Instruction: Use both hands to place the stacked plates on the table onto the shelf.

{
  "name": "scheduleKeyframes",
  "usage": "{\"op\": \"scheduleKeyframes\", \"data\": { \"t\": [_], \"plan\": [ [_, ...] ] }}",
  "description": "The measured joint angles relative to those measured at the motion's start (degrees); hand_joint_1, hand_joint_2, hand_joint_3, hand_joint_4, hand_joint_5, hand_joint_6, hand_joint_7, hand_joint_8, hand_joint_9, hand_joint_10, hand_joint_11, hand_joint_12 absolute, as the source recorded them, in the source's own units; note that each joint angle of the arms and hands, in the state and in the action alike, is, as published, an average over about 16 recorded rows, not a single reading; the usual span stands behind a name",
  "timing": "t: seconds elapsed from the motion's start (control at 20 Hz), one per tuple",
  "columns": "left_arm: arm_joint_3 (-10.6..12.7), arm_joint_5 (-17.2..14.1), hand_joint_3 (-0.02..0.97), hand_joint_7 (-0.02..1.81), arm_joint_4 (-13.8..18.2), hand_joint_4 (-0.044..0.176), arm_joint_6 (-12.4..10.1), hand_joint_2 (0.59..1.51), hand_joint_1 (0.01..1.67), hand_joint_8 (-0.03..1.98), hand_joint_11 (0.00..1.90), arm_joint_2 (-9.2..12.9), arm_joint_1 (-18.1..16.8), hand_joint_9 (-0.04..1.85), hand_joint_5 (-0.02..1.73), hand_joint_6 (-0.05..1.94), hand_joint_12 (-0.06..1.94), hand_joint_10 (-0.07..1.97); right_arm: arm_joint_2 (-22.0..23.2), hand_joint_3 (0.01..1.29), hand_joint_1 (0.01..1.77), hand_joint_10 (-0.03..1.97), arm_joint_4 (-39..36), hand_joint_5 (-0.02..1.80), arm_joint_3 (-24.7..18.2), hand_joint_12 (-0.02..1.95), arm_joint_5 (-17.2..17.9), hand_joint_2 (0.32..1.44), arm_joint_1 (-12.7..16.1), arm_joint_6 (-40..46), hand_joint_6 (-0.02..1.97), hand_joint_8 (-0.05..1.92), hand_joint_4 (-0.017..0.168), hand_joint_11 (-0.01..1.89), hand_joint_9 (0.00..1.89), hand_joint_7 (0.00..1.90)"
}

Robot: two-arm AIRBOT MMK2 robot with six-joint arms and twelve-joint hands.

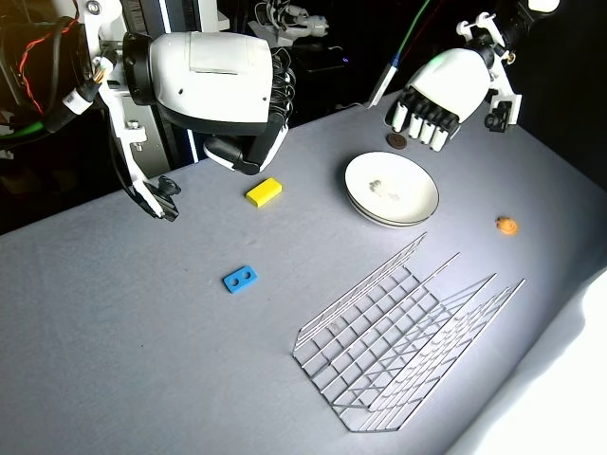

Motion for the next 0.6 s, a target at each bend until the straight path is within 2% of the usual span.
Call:
{"op": "scheduleKeyframes", "data": {
  "t": [0.2, 0.4, 0.6],
  "plan": [
    [0.05, -0.15, 0.058, 0.65, 0.67, 0.043, -0.01, 1.179, 0.2, 0.78, 0.72, -0.28, 0.47, 0.72, 0.55, 0.77, 0.79, 0.78, -0.04, 0.04, 0.24, 0.85, 0.0, 0.69, 0.0, 0.84, 0.04, 1.12, -0.07, -0.31, 0.83, 0.82, 0.014, 0.98, 0.88, 0.84],
    [0.31, -0.52, 0.058, 0.49, 1.7, 0.032, 0.32, 1.162, 0.15, 0.58, 0.53, -0.48, 0.85, 0.53, 0.4, 0.57, 0.58, 0.58, -0.18, 0.03, 0.23, 0.63, 0.0, 0.52, 0.11, 0.65, 0.07, 1.08, -0.18, -0.94, 0.62, 0.61, 0.011, 0.73, 0.66, 0.63],
    [1.58, -1.66, 0.066, 0.14, 3.18, -0.002, 1.01, 1.115, 0.03, 0.15, 0.18, -0.95, 1.57, 0.17, 0.1, 0.14, 0.15, 0.15, -0.52, 0.03, 0.32, 0.2, -0.4, 0.19, 0.78, 0.23, 0.16, 0.98, -0.43, -1.23, 0.2, 0.19, 0.0, 0.3, 0.26, 0.24]
  ]
}}
